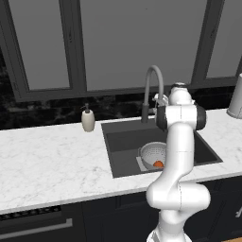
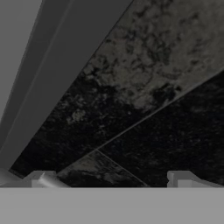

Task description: Put the colander in the sink, put the orange in the colander, and turn on the sink faucet and pour water over the colander.

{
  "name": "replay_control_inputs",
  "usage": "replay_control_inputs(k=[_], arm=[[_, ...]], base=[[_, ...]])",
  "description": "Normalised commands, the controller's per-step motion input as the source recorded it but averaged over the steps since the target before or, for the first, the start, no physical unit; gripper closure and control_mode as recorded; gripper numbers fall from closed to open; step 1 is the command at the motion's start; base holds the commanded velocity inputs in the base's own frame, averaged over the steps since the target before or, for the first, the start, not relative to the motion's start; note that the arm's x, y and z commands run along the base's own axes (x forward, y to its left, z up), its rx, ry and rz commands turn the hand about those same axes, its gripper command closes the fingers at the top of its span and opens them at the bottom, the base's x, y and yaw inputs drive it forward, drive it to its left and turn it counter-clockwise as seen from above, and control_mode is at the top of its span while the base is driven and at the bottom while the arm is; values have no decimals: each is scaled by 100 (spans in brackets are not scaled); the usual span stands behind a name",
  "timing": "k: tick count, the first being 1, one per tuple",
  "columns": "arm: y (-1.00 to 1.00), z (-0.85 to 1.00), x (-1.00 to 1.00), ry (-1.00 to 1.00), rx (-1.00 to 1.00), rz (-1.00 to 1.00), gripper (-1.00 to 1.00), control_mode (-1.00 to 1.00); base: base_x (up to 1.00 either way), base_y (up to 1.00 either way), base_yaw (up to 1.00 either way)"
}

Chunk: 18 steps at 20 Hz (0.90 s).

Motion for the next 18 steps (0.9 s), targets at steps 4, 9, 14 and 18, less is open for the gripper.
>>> replay_control_inputs(k=[4,9,14,18], arm=[[0,-17,3,0,0,0,-100,-100],[0,-10,5,0,0,0,100,-100],[-8,0,10,0,0,-4,100,-100],[-40,0,5,0,0,-7,100,-100]], base=[[0,0,0],[0,0,0],[0,0,0],[0,0,0]])
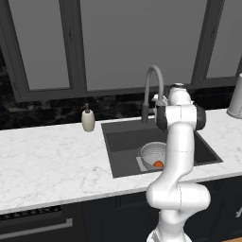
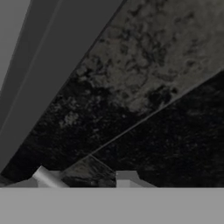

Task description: Put the colander in the sink, put the orange in the colander, and turn on the sink faucet and pour water over the colander.

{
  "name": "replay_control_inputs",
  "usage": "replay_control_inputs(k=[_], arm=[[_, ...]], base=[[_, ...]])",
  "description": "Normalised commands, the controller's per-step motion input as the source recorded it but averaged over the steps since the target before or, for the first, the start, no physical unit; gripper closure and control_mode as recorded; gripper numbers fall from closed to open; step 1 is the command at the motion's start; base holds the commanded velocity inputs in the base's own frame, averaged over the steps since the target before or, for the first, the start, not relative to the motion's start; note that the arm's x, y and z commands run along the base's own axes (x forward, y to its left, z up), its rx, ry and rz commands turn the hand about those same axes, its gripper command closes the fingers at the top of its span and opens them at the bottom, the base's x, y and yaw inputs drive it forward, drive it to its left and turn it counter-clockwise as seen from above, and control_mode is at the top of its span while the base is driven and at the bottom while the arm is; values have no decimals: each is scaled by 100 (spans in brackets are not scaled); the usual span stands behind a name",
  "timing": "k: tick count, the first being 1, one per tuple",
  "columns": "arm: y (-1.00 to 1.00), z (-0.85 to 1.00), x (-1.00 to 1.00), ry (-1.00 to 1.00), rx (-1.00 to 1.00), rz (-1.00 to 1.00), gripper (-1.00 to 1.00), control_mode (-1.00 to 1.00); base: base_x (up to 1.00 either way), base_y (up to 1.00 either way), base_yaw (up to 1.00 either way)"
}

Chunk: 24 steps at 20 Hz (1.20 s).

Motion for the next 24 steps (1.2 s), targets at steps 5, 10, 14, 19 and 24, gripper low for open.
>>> replay_control_inputs(k=[5,10,14,19,24], arm=[[-65,0,0,1,0,-11,100,-100],[-86,0,0,3,0,-12,100,-100],[-93,0,0,4,1,-12,100,-100],[-93,-2,0,5,2,-11,100,-100],[-90,-4,0,4,3,-10,100,-100]], base=[[0,0,0],[0,0,0],[0,0,0],[0,0,0],[0,0,0]])
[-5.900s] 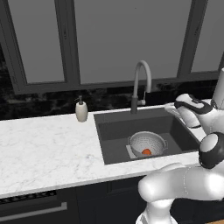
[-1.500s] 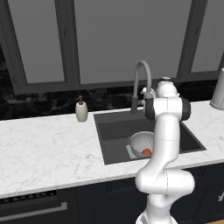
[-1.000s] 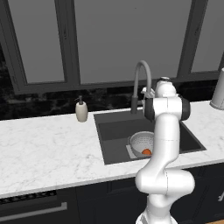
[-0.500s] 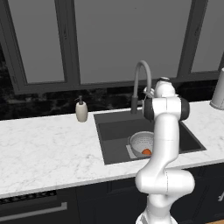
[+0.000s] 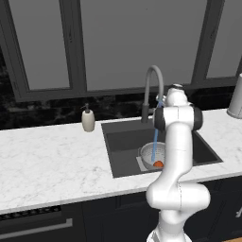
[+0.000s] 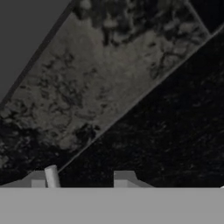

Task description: Put the colander in the sink, put the orange in the colander, and turn on the sink faucet and pour water over the colander.

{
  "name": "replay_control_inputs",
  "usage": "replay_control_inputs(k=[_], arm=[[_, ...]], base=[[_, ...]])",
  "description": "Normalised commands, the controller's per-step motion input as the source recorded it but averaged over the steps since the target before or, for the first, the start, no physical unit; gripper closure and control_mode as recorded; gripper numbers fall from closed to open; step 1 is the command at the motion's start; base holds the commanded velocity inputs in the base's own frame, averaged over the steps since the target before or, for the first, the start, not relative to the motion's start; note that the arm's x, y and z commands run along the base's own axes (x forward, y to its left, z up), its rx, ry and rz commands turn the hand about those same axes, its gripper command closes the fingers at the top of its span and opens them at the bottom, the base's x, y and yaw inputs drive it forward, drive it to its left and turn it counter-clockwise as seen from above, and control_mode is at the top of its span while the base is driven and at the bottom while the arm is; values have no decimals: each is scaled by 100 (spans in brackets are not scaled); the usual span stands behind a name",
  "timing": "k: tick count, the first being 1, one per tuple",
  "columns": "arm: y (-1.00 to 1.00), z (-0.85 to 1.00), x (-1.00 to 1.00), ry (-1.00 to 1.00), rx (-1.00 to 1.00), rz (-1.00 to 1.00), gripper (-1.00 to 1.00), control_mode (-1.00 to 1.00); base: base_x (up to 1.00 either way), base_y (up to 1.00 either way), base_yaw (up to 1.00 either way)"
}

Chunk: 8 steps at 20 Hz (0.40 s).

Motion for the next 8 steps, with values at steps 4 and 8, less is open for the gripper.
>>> replay_control_inputs(k=[4,8], arm=[[-67,0,0,2,5,-4,100,-100],[-45,2,-1,0,10,0,100,-100]], base=[[0,0,0],[0,0,0]])
